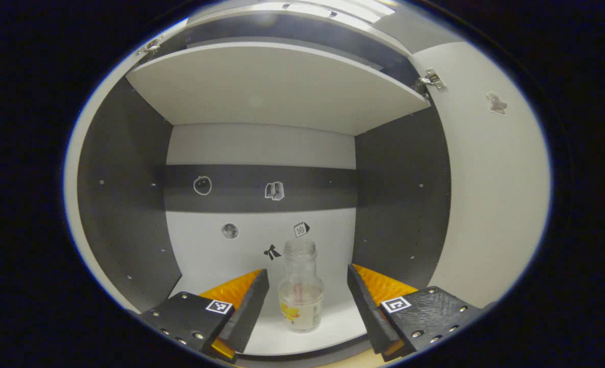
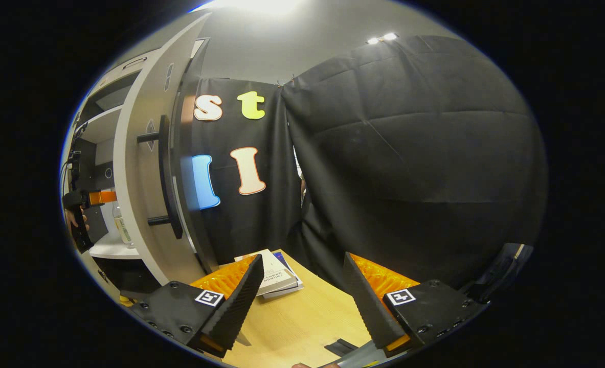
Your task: Grasp the bottle in the cabinet with the left hand and place it on the coaster, then close the right door with the right hand and the left door with the left hand.
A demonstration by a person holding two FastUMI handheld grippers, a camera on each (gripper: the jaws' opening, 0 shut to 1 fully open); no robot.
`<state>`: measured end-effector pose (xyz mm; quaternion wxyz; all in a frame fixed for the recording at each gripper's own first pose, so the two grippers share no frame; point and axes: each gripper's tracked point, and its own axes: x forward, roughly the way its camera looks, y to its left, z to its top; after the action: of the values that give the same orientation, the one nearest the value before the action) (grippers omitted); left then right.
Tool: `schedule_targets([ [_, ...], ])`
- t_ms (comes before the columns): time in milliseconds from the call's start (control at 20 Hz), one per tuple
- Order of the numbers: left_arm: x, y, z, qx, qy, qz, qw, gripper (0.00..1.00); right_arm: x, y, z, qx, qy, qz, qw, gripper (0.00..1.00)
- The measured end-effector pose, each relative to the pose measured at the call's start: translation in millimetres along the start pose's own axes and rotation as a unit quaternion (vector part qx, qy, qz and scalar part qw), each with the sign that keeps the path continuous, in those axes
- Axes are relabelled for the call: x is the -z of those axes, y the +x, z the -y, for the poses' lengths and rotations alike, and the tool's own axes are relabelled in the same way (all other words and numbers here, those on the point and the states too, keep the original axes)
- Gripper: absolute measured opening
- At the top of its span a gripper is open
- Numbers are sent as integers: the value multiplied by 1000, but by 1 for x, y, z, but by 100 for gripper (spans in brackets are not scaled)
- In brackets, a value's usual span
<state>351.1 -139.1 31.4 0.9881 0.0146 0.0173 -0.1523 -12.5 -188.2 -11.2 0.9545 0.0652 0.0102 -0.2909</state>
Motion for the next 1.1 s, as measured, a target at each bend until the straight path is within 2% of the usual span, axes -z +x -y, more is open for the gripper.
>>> schedule_targets([
  [150, 2, 19, 0, 3, -5, 4, 1000, 89, 4, 8, 5, 11, -1, -3, 1000, 100],
  [200, 3, 23, 0, 3, -2, 4, 1000, 89, 5, 11, 6, 16, -1, -4, 1000, 96],
  [350, 8, 35, -3, 2, 4, -2, 1000, 89, 10, 18, 10, 26, 2, -10, 1000, 96],
  [400, 11, 37, -3, 3, 2, -5, 1000, 89, 11, 20, 10, 27, 4, -12, 1000, 100],
  [450, 12, 40, -3, 4, 2, -7, 1000, 82, 14, 23, 11, 29, 5, -14, 999, 100],
  [500, 12, 41, -3, 7, 3, -7, 1000, 96, 16, 26, 12, 32, 3, -18, 999, 100],
  [550, 12, 43, -3, 8, 4, -5, 1000, 96, 18, 28, 13, 34, 1, -22, 999, 100],
  [600, 11, 47, -9, -5, 7, 1, 1000, 82, 17, 30, 13, 33, 3, -22, 999, 100],
  [700, 16, 49, -10, -4, 4, -8, 1000, 54, 15, 35, 10, 31, 6, -22, 999, 100],
  [800, 13, 47, -9, -6, -7, -5, 1000, 46, 15, 40, 10, 29, 5, -20, 999, 96],
  [850, 14, 48, -10, -5, -10, -7, 1000, 42, 16, 43, 9, 27, 5, -21, 999, 99],
  [900, 14, 47, -12, -7, -8, -6, 1000, 38, 18, 46, 8, 25, 5, -24, 999, 96],
  [950, 16, 45, -9, -4, -8, -15, 1000, 48, 22, 48, 6, 23, 6, -29, 999, 100],
  [1050, 11, 37, -1, 4, -5, -16, 1000, 32, 26, 50, 6, 17, 5, -37, 999, 99],
  [1100, 8, 33, 2, 9, 2, -12, 1000, 29, 26, 52, 6, 16, 5, -39, 999, 100],
])
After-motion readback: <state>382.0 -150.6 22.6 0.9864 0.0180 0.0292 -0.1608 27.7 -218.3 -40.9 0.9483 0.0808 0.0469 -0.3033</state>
